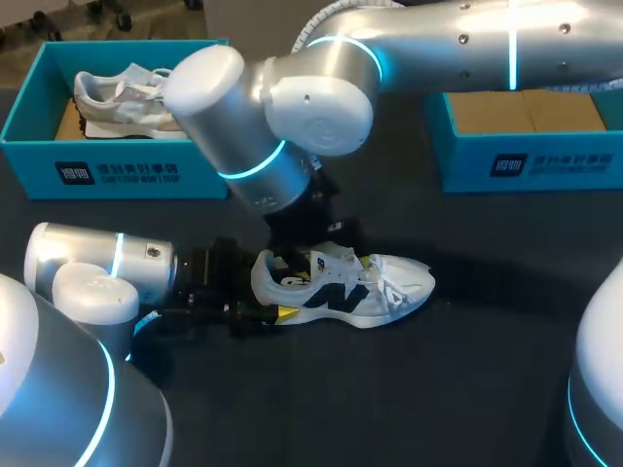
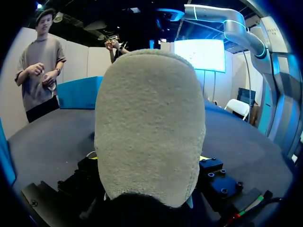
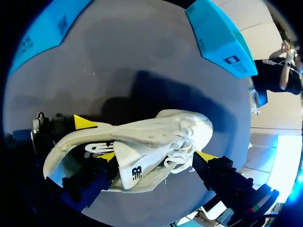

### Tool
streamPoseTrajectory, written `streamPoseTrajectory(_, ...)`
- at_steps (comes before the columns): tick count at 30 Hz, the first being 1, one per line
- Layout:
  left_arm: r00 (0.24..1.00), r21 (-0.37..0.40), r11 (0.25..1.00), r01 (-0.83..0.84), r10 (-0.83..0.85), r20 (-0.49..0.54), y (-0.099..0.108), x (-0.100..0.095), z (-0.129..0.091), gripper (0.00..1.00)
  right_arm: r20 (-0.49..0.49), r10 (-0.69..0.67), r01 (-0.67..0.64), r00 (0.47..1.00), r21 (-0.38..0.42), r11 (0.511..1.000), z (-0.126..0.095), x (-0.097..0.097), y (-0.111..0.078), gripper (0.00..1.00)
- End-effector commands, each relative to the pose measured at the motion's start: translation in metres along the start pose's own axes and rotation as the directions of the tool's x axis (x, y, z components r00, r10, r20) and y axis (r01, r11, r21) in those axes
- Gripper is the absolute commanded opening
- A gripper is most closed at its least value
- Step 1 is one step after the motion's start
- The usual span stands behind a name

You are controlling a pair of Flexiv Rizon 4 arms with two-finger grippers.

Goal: Take the shoe out of the shoebox, open the shoe tongue, remove and reinsert the insole, then place the shoe into the shoebox

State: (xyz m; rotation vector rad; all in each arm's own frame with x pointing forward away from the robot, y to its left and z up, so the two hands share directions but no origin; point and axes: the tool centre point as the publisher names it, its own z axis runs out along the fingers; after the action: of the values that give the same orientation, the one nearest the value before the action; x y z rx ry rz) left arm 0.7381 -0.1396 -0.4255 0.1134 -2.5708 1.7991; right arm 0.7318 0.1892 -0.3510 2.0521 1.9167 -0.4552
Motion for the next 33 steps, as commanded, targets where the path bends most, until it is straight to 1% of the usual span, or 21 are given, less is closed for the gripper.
streamPoseTrajectory(1, 1.000, -0.004, 1.000, 0.001, -0.001, 0.000, 0.015, -0.012, 0.009, 0.00, 0.059, 0.110, -0.108, 0.992, -0.033, 0.994, -0.002, 0.013, -0.008, 1.00)
streamPoseTrajectory(6, 1.000, -0.004, 1.000, 0.001, -0.001, 0.000, 0.015, -0.012, 0.009, 0.00, 0.074, 0.126, -0.126, 0.989, -0.007, 0.992, 0.004, 0.015, -0.008, 1.00)
streamPoseTrajectory(9, 1.000, -0.004, 1.000, 0.001, -0.001, 0.000, 0.015, -0.012, 0.009, 0.00, 0.095, 0.137, -0.138, 0.986, 0.011, 0.990, 0.005, 0.012, -0.010, 1.00)
streamPoseTrajectory(15, 1.000, -0.004, 1.000, 0.001, -0.001, 0.000, 0.015, -0.012, 0.009, 0.00, 0.141, 0.189, -0.194, 0.972, 0.020, 0.981, -0.002, -0.011, -0.018, 1.00)
streamPoseTrajectory(21, 1.000, -0.004, 1.000, 0.001, -0.001, 0.000, 0.015, -0.012, 0.009, 0.00, 0.169, 0.227, -0.229, 0.959, -0.003, 0.973, -0.012, -0.030, -0.021, 1.00)
streamPoseTrajectory(22, 1.000, -0.004, 1.000, 0.001, -0.001, 0.000, 0.015, -0.012, 0.009, 0.00, 0.169, 0.230, -0.232, 0.958, -0.005, 0.973, -0.012, -0.032, -0.021, 0.98)
streamPoseTrajectory(23, 1.000, -0.004, 1.000, 0.001, -0.001, 0.000, 0.015, -0.012, 0.009, 0.00, 0.174, 0.241, -0.245, 0.955, -0.003, 0.970, -0.012, -0.034, -0.021, 0.86)
streamPoseTrajectory(24, 1.000, -0.004, 1.000, 0.001, -0.001, 0.000, 0.015, -0.012, 0.009, 0.00, 0.176, 0.244, -0.247, 0.954, -0.004, 0.969, -0.013, -0.036, -0.021, 0.49)
streamPoseTrajectory(26, 1.000, -0.004, 1.000, 0.001, -0.001, 0.000, 0.015, -0.012, 0.009, 0.00, 0.179, 0.254, -0.256, 0.951, -0.008, 0.967, -0.014, -0.039, -0.020, 0.41)
streamPoseTrajectory(27, 1.000, -0.004, 1.000, 0.001, -0.001, 0.000, 0.015, -0.012, 0.009, 0.00, 0.180, 0.254, -0.257, 0.950, -0.010, 0.966, -0.015, -0.041, -0.020, 0.31)
streamPoseTrajectory(28, 1.000, -0.004, 1.000, 0.001, -0.001, 0.000, 0.015, -0.012, 0.009, 0.00, 0.181, 0.258, -0.259, 0.949, -0.013, 0.966, -0.015, -0.042, -0.019, 0.15)
streamPoseTrajectory(29, 1.000, -0.004, 1.000, 0.001, -0.001, 0.000, 0.015, -0.012, 0.009, 0.00, 0.181, 0.260, -0.261, 0.949, -0.016, 0.965, -0.016, -0.043, -0.019, 0.03)
streamPoseTrajectory(30, 1.000, -0.004, 1.000, 0.001, -0.001, 0.000, 0.015, -0.012, 0.009, 0.00, 0.181, 0.260, -0.261, 0.948, -0.016, 0.965, -0.016, -0.044, -0.018, 0.01)
streamPoseTrajectory(33, 1.000, -0.004, 1.000, 0.001, -0.001, 0.000, 0.015, -0.012, 0.009, 0.00, 0.173, 0.268, -0.269, 0.948, -0.020, 0.963, -0.015, -0.048, -0.017, 0.00)
